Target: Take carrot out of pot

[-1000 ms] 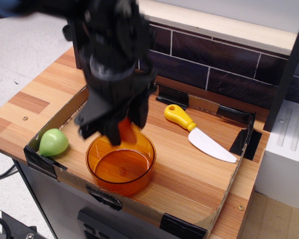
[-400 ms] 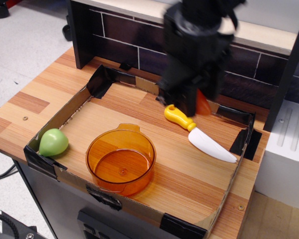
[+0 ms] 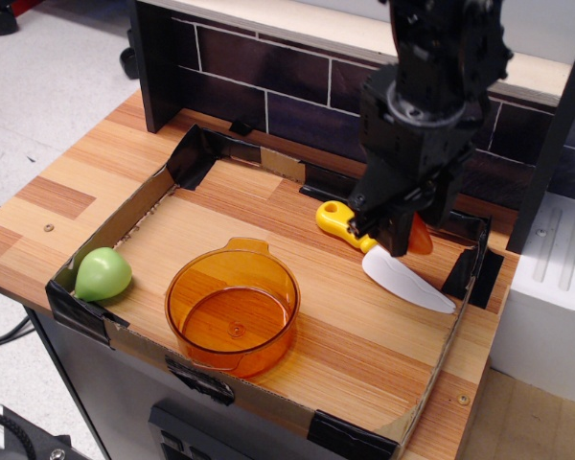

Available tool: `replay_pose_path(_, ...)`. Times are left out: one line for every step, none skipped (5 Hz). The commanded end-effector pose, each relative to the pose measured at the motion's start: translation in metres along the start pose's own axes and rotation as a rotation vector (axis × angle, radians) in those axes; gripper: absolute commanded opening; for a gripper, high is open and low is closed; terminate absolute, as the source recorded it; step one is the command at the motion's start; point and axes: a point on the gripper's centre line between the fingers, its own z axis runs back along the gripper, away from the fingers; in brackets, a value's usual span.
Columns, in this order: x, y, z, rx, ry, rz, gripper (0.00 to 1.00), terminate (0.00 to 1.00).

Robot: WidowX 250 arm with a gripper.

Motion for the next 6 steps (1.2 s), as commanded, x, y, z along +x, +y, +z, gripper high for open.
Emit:
replay_pose_path(-0.002,-0.018,-0.003,-0.063,-0.003,-0.006,0.00,0.00)
replay_pose_path(-0.004,-0.022,-0.012,-0.049,-0.006,0.001,0.00,0.00)
replay_pose_path(-0.004,-0.025,-0.017,-0.045,-0.005,0.002,1.00,0.00)
replay_pose_path(-0.004,-0.026,-0.018,-0.049,-0.001,-0.013,1.00,0.00)
replay_pose_path(-0.007,-0.027,-0.011,-0.073,-0.002,-0.026,1.00,0.00)
replay_pose_path(-0.006,-0.029,0.003,-0.111,-0.010,-0.025,1.00,0.00)
